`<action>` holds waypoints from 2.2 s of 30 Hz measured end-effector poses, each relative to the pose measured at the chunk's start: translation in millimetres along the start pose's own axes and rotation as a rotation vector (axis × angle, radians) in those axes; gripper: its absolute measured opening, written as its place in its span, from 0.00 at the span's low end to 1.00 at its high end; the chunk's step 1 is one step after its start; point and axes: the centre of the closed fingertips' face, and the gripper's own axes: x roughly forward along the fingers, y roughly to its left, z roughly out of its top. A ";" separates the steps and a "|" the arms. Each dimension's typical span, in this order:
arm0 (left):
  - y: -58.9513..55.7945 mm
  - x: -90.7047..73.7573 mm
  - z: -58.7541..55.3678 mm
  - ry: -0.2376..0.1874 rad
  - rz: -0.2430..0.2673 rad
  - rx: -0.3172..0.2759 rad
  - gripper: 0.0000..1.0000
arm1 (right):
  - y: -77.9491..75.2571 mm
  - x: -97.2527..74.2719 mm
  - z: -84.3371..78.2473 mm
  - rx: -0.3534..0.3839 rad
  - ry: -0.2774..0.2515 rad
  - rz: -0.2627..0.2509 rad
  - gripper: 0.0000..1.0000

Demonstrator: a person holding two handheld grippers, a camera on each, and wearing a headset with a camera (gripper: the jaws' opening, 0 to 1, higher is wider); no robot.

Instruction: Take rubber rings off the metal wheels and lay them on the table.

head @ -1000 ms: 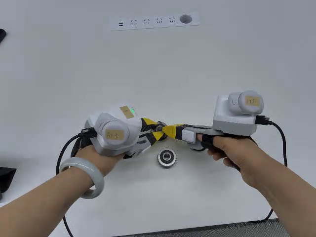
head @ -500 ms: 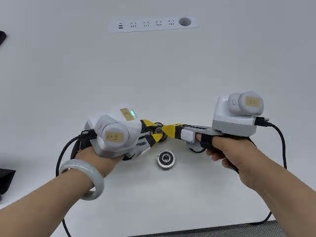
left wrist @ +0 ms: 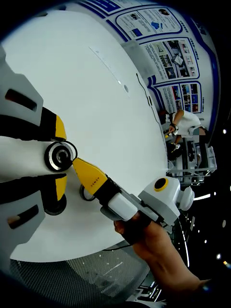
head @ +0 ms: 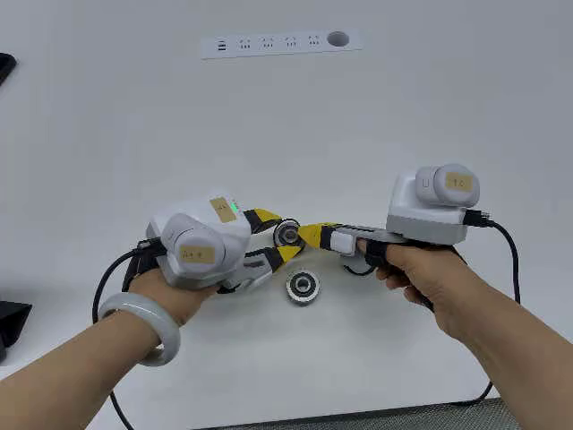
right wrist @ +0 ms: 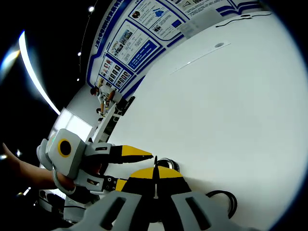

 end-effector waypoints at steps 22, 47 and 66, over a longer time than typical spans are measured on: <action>10.1 -31.5 -20.9 -0.003 0.070 -0.061 0.50 | 32.2 -17.9 -6.4 -0.005 -0.023 0.052 0.02; 3.5 -55.8 -39.5 -0.014 0.100 -0.136 0.64 | -29.6 -76.7 -20.9 0.100 -0.095 -0.135 0.02; 5.0 -55.4 -38.6 -0.013 0.097 -0.133 0.61 | -59.6 -80.7 -28.3 -0.094 -0.007 -0.299 0.19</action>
